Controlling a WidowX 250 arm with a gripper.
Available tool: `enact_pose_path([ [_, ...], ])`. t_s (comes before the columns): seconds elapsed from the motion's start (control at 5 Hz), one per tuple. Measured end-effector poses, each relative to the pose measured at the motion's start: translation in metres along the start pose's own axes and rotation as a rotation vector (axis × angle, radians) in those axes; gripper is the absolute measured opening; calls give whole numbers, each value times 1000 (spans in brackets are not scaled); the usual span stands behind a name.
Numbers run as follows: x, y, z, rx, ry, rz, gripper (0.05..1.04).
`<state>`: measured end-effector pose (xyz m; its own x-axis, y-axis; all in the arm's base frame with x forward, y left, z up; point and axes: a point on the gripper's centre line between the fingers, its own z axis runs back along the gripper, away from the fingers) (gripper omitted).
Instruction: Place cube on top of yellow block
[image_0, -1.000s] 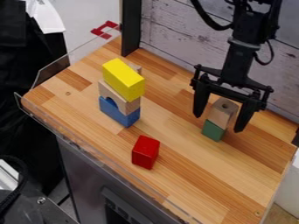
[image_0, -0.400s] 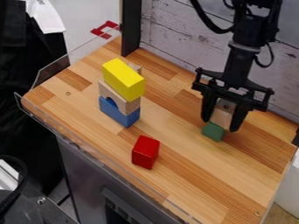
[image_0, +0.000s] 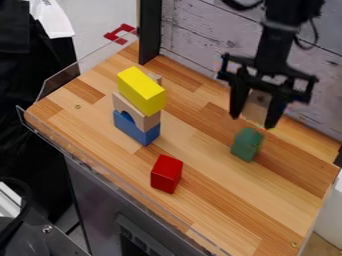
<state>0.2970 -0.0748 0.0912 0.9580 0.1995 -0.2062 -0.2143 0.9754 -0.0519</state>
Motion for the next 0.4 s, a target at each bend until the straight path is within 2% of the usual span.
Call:
enact_pose_path([
  [0.2,-5,14,30,-13,-66,51,574],
  [0.4,-11,41,55,-37,-110,170,574],
])
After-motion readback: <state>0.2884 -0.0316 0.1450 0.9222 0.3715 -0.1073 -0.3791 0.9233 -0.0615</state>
